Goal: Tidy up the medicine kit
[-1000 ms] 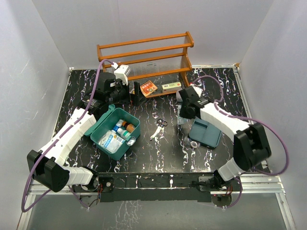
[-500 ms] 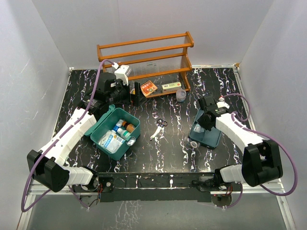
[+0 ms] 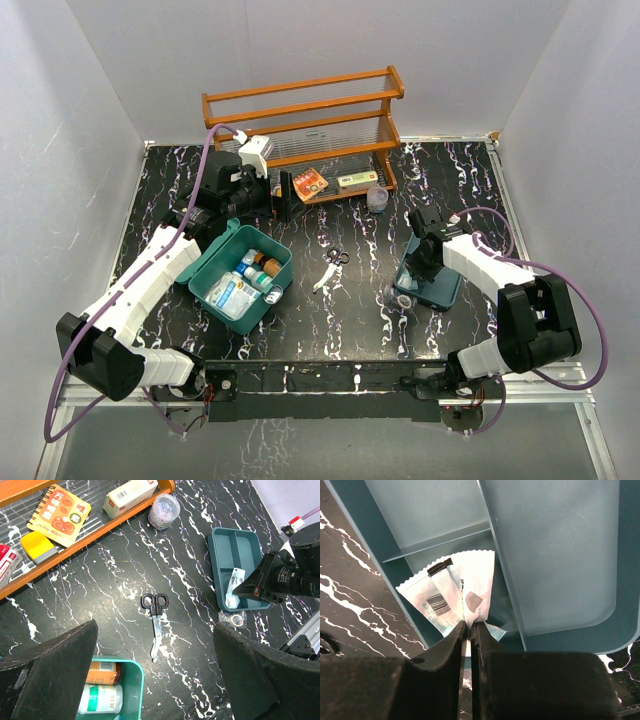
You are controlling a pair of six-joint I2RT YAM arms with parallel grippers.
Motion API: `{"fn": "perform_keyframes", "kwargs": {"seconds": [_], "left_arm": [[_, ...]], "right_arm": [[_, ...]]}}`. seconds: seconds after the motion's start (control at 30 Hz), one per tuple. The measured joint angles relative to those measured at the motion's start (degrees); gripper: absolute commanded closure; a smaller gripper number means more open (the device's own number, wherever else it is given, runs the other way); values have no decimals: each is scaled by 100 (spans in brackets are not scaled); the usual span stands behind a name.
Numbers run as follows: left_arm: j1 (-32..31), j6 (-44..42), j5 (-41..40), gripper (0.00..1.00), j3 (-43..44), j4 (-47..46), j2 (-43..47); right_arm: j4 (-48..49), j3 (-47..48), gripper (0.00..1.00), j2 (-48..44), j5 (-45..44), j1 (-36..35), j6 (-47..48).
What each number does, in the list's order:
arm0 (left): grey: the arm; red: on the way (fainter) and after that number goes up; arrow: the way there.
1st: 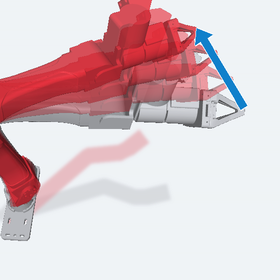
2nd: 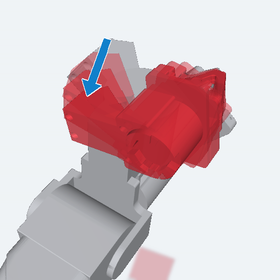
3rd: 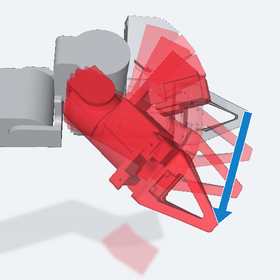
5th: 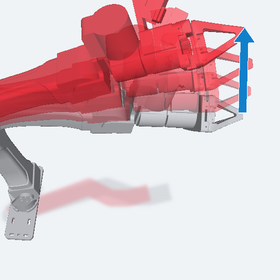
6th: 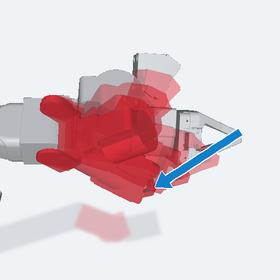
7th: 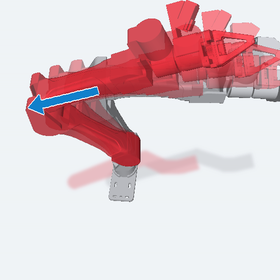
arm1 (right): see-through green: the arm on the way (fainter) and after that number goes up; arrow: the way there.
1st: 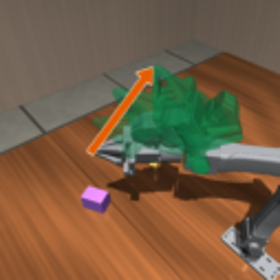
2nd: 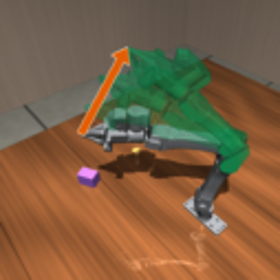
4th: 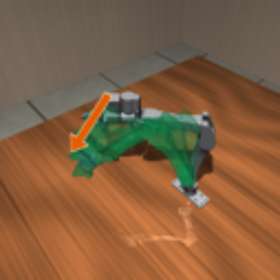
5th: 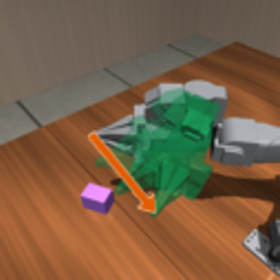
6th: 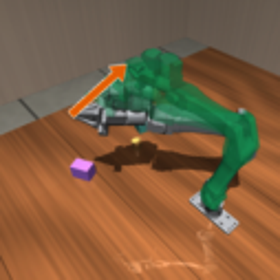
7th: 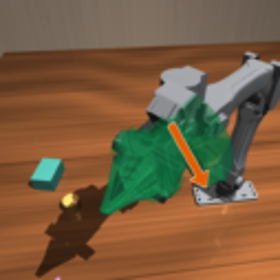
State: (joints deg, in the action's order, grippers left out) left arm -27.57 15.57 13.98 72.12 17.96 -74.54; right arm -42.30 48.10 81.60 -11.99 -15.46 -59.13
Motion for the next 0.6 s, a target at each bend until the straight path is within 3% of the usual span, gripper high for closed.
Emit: {"fn": "perform_keyframes", "kwargs": {"seconds": [0.07,0.17,0.33,0.6], "left_arm": [[0,2,0,2,0,-2,0],[0,0,0,2,0,0,0],[0,-20,-2,2,0,2,0],[-2,-39,-7,2,0,2,-2]], "right_arm": [[-22,0,70,76,28,0,9],[-229,59,60,221,35,11,26],[-625,468,58,273,-114,11,76],[-505,789,67,192,-450,11,518]]}}
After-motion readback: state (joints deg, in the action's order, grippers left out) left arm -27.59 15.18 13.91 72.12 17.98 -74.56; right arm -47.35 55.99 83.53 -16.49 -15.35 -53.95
